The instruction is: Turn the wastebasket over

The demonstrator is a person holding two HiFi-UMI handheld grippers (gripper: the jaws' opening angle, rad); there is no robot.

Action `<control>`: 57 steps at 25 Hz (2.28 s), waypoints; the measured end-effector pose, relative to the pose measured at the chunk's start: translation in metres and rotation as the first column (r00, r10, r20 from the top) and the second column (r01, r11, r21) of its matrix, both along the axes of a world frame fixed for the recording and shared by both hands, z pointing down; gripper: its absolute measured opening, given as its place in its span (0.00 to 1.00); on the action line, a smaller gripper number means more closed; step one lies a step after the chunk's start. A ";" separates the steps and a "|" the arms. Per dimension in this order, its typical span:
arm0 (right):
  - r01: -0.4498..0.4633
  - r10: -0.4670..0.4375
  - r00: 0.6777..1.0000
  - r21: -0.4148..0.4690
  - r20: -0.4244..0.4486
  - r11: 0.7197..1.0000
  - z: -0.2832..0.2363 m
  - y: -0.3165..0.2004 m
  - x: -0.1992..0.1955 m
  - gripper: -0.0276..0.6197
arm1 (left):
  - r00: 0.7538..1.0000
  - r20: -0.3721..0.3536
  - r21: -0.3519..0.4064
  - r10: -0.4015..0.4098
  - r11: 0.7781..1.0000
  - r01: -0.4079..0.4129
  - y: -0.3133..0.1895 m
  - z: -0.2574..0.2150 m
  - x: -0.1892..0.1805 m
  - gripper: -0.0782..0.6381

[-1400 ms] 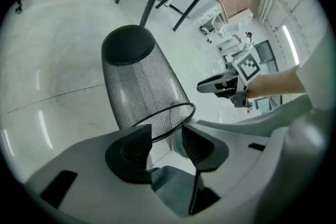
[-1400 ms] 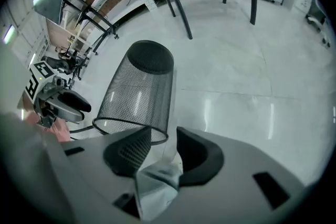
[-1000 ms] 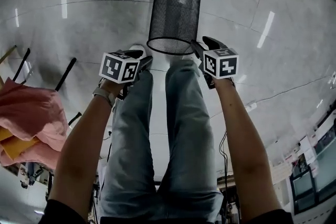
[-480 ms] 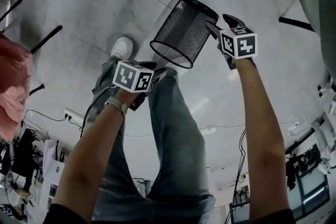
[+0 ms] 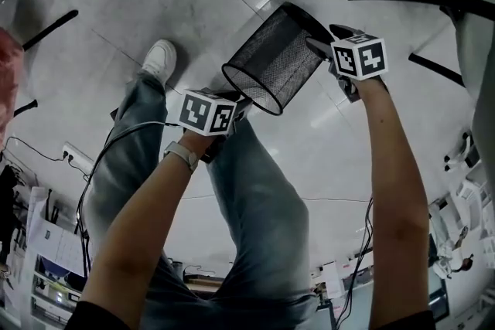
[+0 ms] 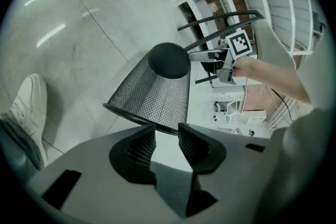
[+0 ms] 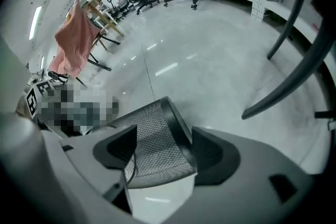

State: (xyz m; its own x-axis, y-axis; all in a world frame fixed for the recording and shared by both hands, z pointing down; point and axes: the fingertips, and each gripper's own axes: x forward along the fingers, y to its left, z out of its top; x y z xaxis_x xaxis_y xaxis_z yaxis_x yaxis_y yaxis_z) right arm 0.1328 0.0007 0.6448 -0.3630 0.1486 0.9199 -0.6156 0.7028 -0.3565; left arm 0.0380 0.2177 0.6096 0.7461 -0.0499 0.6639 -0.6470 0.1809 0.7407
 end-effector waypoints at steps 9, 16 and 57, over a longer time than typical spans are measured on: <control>0.025 -0.024 0.999 -0.026 0.048 0.999 0.011 -0.002 -0.007 0.56 | 0.998 -0.043 -0.077 -0.045 0.996 0.042 0.003 0.006 0.001 0.30; 0.023 -0.021 0.998 -0.032 0.055 0.999 0.014 -0.002 -0.017 0.56 | 0.989 -0.075 -0.115 -0.129 0.986 0.120 0.000 0.018 0.006 0.37; -0.382 0.314 0.911 0.259 0.268 0.887 -0.141 -0.026 -0.061 0.32 | 0.962 0.220 -0.076 0.162 0.986 -0.149 -0.074 0.069 -0.077 0.41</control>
State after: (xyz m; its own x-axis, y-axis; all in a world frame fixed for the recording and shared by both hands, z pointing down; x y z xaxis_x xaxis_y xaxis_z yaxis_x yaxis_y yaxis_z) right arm 0.0717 -0.0249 0.5033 -0.5312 -0.2929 0.7950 -0.7733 0.5510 -0.3137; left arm -0.0385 0.1438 0.6782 0.5731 0.0984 0.8136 -0.8190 0.1034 0.5644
